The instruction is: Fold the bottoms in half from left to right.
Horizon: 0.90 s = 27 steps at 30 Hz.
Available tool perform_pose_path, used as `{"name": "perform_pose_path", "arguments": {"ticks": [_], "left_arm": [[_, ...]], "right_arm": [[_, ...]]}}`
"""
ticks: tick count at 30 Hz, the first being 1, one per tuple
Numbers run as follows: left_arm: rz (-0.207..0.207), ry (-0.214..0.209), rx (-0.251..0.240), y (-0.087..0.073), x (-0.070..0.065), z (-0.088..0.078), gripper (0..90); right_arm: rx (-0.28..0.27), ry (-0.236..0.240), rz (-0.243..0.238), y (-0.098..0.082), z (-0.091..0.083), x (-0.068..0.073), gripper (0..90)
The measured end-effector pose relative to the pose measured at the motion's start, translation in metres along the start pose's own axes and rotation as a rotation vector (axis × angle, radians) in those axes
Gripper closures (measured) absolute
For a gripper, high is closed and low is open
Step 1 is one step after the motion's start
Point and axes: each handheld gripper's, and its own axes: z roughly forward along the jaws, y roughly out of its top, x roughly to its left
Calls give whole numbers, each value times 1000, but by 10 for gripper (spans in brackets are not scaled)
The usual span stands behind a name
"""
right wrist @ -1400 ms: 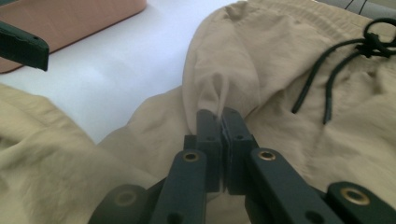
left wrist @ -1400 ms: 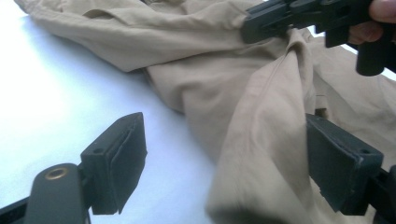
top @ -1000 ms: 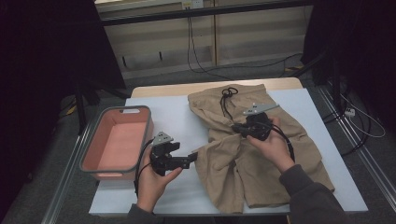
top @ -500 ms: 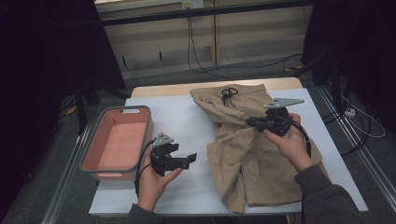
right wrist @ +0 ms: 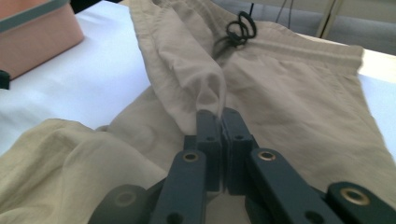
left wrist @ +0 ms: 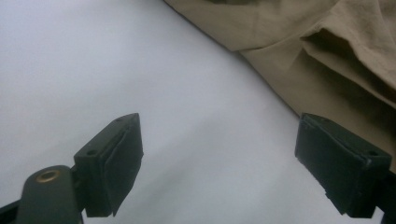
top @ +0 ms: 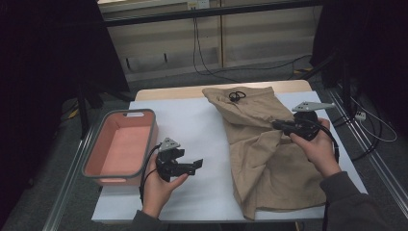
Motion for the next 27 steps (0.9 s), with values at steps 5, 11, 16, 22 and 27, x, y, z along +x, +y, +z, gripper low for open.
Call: {"name": "perform_pose_path", "arguments": {"ticks": [5, 11, 16, 22, 27], "left_arm": [[4, 0, 8, -1, 1, 1, 152], [-2, -1, 13, -2, 0, 2, 152], [0, -2, 19, -2, 0, 3, 152], [0, 0, 28, -3, 1, 5, 153], [1, -1, 34, -4, 1, 6, 154]], "right_arm": [[5, -28, 26, -8, -6, -15, 874], [14, -50, 53, -22, -10, -29, 873], [37, -68, 65, -33, -12, -39, 874], [67, -111, 87, -44, -13, -55, 874], [111, -153, 114, -57, -12, -70, 875]]}}
